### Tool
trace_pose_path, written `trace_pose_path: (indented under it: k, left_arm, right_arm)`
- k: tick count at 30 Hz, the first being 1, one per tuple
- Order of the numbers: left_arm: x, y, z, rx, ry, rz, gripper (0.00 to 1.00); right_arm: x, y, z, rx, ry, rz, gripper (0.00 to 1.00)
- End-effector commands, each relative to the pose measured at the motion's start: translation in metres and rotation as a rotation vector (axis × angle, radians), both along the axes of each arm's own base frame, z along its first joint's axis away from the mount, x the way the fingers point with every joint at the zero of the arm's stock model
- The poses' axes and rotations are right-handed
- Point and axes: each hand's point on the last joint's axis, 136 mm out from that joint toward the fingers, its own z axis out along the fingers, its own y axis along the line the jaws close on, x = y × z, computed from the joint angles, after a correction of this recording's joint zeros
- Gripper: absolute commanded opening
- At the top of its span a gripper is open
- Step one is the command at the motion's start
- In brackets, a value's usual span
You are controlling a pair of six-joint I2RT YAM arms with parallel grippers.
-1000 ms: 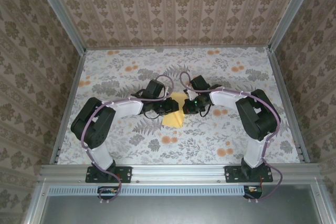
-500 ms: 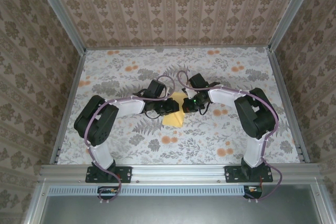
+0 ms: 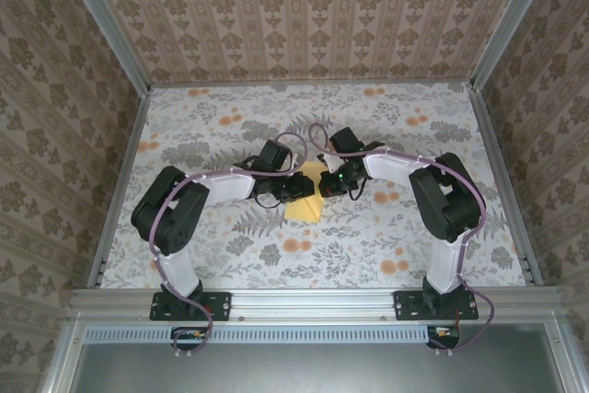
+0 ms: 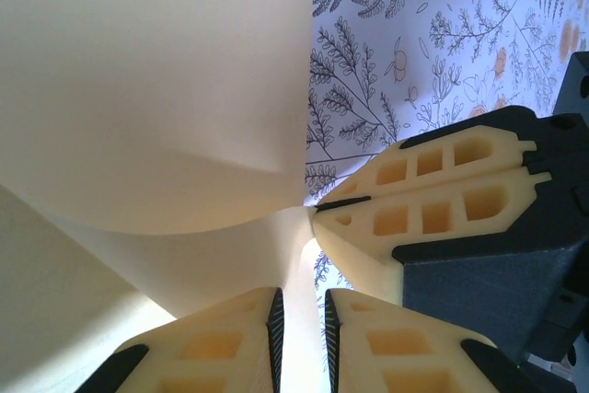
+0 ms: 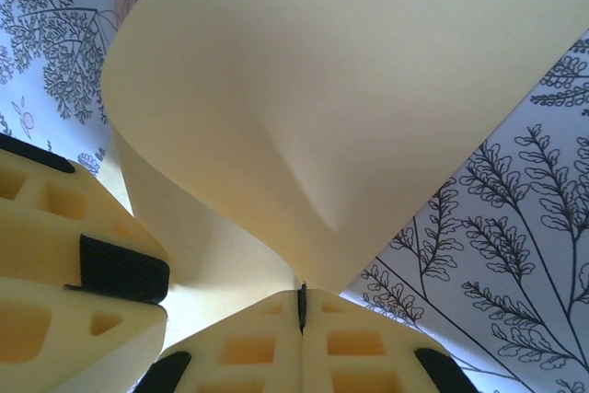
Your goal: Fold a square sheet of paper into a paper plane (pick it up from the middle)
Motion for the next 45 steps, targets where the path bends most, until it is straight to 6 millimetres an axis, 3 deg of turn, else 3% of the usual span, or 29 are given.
trace_pose_path:
  k: [1,16,45]
  left_arm:
    - [0.005,-0.006,0.007,-0.016,-0.023,-0.024,0.22]
    - [0.013,-0.002,0.011,-0.02,-0.059,0.008,0.2]
    - [0.01,0.0,-0.007,0.014,-0.012,0.005,0.2]
  right_arm:
    - [0.003,-0.002,-0.004,-0.021,0.009,0.01,0.01]
    - [0.006,-0.003,-0.006,-0.037,0.002,0.021,0.01]
    - [0.014,-0.002,-0.008,-0.056,-0.009,0.033,0.0]
